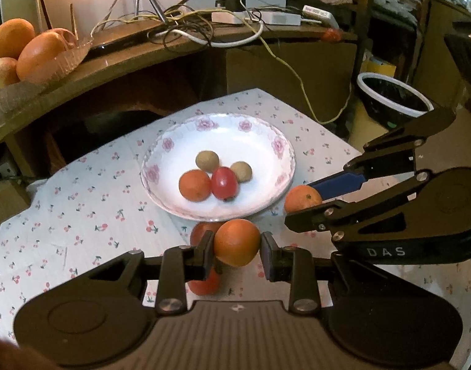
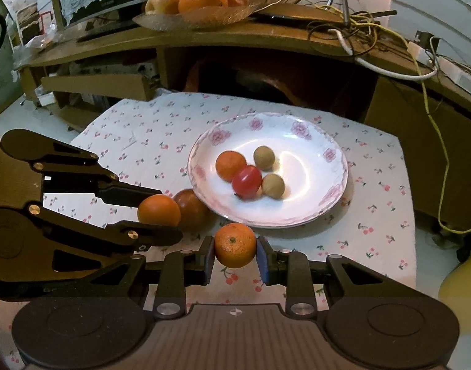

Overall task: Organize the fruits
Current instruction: 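Lift the orange and mandarin and carry both toward the white plate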

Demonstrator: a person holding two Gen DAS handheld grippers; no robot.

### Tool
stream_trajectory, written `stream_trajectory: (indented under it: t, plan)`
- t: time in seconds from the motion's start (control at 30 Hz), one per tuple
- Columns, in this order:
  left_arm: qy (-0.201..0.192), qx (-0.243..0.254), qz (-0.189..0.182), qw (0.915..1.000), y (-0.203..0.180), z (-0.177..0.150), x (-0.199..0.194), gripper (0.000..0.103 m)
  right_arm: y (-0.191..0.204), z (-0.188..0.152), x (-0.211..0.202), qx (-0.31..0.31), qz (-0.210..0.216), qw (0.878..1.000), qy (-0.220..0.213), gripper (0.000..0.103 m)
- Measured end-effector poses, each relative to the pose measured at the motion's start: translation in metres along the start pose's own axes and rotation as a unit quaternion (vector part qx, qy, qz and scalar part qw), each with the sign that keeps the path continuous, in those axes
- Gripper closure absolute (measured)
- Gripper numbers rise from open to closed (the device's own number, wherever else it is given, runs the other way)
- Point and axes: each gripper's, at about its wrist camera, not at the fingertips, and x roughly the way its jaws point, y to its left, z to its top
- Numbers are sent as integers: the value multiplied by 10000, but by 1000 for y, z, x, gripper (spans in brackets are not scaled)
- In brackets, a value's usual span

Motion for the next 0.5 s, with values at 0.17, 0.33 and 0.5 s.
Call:
stream_trajectory:
  t: [0.17, 0.33, 0.5]
  plan:
    - [-67, -30, 54, 10000, 0, 6, 0, 66, -3, 3, -1, 53, -45, 10000, -65, 73]
    - [-137, -47, 93, 9999, 1, 14, 1, 66, -7, 8, -2, 106, -114, 9998, -133, 73]
    - [-180, -6, 188, 9997, 0, 22, 9, 67, -13, 13, 1, 204, -203, 9994, -190, 73]
